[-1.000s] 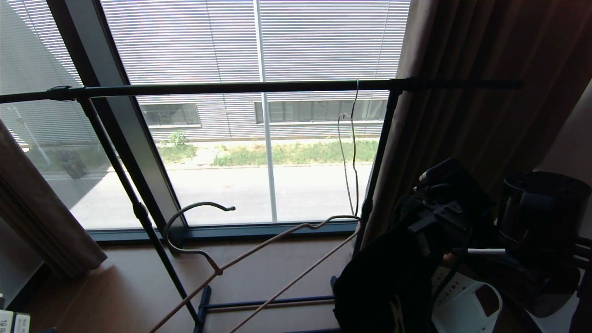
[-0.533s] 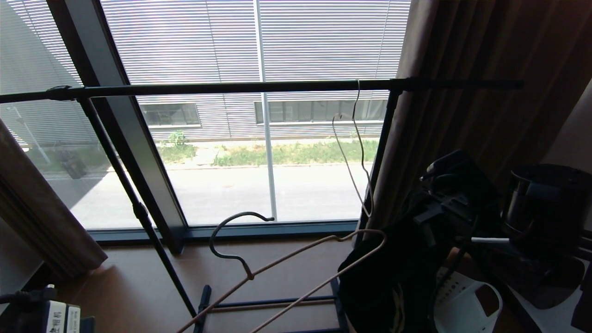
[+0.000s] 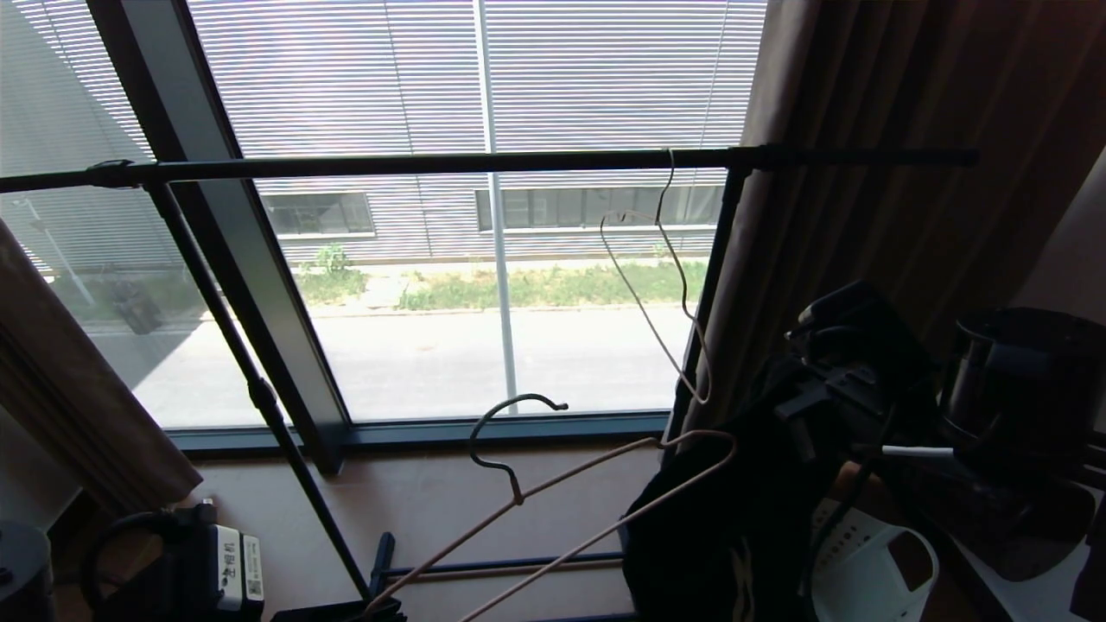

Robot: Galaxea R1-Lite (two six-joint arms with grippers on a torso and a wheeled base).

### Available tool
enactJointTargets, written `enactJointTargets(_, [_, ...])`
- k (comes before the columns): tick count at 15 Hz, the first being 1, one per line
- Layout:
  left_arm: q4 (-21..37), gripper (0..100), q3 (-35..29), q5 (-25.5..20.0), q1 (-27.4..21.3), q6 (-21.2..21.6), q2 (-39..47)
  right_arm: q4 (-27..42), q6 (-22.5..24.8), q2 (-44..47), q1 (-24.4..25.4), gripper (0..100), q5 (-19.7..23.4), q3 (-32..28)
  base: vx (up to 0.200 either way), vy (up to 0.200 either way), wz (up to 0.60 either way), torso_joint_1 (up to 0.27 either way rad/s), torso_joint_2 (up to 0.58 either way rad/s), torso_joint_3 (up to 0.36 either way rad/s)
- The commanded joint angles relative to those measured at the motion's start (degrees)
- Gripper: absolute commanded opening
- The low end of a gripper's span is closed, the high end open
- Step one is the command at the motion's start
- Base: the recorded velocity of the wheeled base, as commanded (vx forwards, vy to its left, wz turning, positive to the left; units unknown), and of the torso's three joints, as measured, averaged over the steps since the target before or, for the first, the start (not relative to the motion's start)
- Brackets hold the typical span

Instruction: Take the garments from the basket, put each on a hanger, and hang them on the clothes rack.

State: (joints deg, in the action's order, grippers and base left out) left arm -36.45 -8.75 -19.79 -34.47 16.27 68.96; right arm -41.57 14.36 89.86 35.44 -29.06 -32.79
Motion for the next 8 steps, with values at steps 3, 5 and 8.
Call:
enactJointTargets(3, [-8.6, 0, 1.4, -0.2, 0.0, 0.7, 10.5, 0.1, 0.1, 0.4, 1.6, 0, 0.0, -0.2, 0.0, 0.0, 0.0, 0.0, 0.0, 0.0])
enactJointTargets(5, [-10.7, 0, 0.8, -1.7, 0.0, 2.3, 12.2, 0.0, 0.1, 0.6, 2.5, 0, -0.6, -0.4, 0.0, 0.0, 0.0, 0.0, 0.0, 0.0])
enactJointTargets(8, [-11.4, 0, 1.1, -4.6, 0.0, 3.4, 13.1, -0.2, 0.0, 1.4, 3.0, 0, -1.5, -1.4, 0.0, 0.0, 0.0, 0.0, 0.0, 0.0])
